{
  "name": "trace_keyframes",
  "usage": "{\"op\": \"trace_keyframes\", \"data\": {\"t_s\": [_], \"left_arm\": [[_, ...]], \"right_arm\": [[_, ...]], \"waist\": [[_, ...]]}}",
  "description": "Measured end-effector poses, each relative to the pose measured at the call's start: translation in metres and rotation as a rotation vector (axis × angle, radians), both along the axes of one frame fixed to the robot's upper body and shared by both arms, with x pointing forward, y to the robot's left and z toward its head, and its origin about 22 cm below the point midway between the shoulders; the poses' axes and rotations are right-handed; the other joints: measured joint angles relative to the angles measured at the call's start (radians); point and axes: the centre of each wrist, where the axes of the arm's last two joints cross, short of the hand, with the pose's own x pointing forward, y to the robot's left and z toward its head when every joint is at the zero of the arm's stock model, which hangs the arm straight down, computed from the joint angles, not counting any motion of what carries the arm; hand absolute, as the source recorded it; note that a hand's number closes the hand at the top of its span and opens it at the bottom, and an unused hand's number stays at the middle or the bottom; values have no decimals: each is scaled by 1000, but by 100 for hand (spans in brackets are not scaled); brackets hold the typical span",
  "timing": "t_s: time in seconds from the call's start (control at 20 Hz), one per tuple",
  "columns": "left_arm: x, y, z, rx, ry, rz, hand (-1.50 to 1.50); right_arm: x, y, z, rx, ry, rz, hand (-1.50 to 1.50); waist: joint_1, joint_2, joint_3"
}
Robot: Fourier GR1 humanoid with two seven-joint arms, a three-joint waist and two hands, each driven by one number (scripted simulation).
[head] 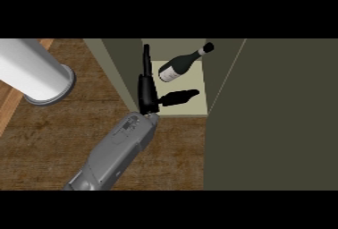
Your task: Pick up the wine, place it into the cabinet and close the cabinet
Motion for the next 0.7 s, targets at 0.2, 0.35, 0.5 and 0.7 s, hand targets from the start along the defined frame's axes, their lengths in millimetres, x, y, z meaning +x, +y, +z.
{"op": "trace_keyframes", "data": {"t_s": [0.2,0.35,0.5,0.7], "left_arm": [[-19,1,3,-50,-15,-67,-150],[-40,8,2,-90,-20,-92,-150],[-59,14,7,-112,-24,-115,-150],[-88,26,12,-111,-32,-161,-150]], "right_arm": [[2,-1,2,-13,-4,-13,-150],[1,-3,2,-24,0,-27,-150],[-1,-3,2,-26,7,-35,-150],[3,-6,5,-50,-2,-53,-150]], "waist": [[9,-3,0],[14,-4,0],[14,-5,0],[16,-4,1]]}}
